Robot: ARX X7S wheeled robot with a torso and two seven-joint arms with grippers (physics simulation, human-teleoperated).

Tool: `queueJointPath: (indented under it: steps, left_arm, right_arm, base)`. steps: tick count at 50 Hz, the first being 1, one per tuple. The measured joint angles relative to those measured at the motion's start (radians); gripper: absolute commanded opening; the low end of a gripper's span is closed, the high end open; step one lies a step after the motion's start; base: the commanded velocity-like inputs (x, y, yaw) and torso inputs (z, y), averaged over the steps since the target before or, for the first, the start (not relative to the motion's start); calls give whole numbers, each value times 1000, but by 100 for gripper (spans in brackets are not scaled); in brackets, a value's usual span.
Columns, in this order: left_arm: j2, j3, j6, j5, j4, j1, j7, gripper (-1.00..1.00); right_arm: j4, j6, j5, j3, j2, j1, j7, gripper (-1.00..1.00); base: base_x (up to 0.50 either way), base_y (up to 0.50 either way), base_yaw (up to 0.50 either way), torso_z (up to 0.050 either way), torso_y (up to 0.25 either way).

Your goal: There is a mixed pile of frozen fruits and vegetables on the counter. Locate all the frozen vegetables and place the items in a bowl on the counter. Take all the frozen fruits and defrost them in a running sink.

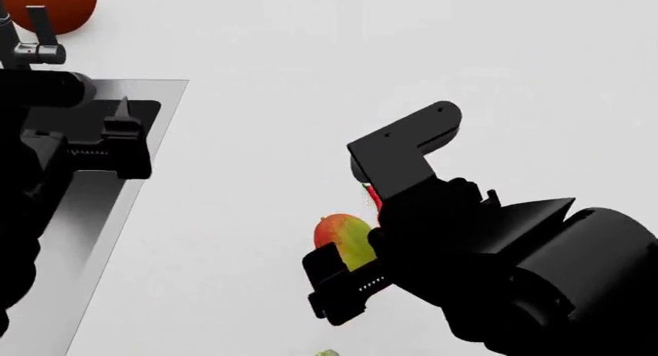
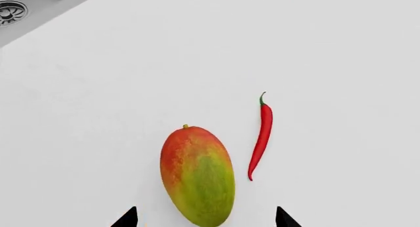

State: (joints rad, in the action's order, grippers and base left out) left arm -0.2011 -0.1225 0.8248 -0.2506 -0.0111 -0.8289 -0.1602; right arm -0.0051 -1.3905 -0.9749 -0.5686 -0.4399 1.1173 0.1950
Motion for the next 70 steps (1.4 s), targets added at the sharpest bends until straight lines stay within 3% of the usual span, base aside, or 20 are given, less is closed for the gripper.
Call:
queueJointPath:
  steps: [20,55,56,70]
  left_arm:
    - [-3,-8,17,-14,-38,15,-10,100]
    - [-12,-24,14,-29,-56,33,-19,100]
    - [-13,-24,13,-30,-56,34,-20,100]
    - [-17,-24,13,-38,-62,40,-25,100]
  right_arm:
    - [85,175,120,-154,18,17,-95,100]
    - [218,353,221,-267,44,-37,-195,100]
    - [219,357,222,-267,43,-37,-196,-100]
    - [197,385,238,-274,32,-56,-175,-100]
  base:
    - [0,0,0,0,0]
    - [0,0,0,0,0]
    - [0,0,0,0,0]
    - [0,0,0,0,0]
